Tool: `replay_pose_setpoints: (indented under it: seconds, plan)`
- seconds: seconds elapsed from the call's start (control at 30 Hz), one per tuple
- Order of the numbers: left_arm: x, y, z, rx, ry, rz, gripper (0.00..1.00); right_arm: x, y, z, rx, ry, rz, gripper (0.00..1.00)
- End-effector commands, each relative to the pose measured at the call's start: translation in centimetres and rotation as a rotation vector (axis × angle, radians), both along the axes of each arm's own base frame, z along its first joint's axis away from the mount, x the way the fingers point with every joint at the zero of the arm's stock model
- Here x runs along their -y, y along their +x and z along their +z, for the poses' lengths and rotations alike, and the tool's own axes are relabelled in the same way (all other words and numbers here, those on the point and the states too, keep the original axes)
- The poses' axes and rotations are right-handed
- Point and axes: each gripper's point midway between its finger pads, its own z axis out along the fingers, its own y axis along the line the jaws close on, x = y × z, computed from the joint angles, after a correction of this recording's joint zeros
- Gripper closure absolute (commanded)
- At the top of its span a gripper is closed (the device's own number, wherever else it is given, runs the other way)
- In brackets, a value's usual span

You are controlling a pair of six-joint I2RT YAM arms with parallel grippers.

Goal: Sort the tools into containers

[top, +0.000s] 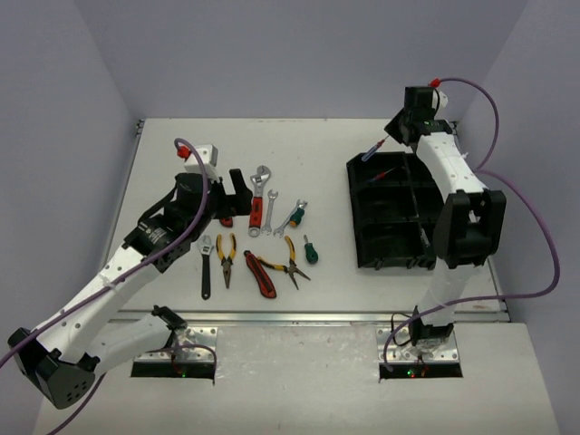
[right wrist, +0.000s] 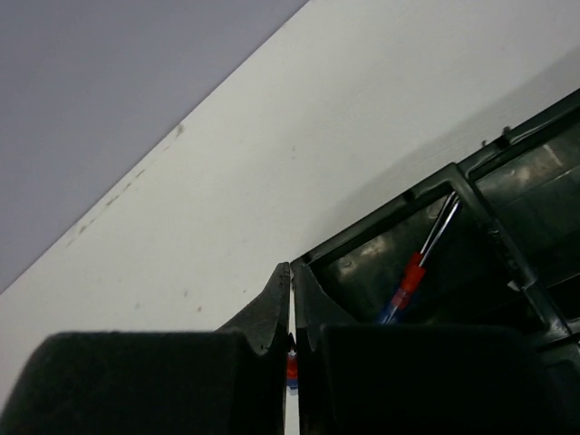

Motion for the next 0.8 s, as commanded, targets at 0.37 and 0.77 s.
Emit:
replay_pose_setpoints:
  seconds: [0.37, 0.77]
  plan:
    - [-3.2, -2.6, -5.4, -0.071, 0.184, 0.005, 0.0, 2.7, -0.4, -4.9, -0.114, -0.132, -0.106, 1.0]
    - [-5.8, -1.6, -5.9, -0.095, 0.189, 0.147, 0.0, 1.8, -0.8, 5.1, 0.024, -0.172, -0.006, 0.1]
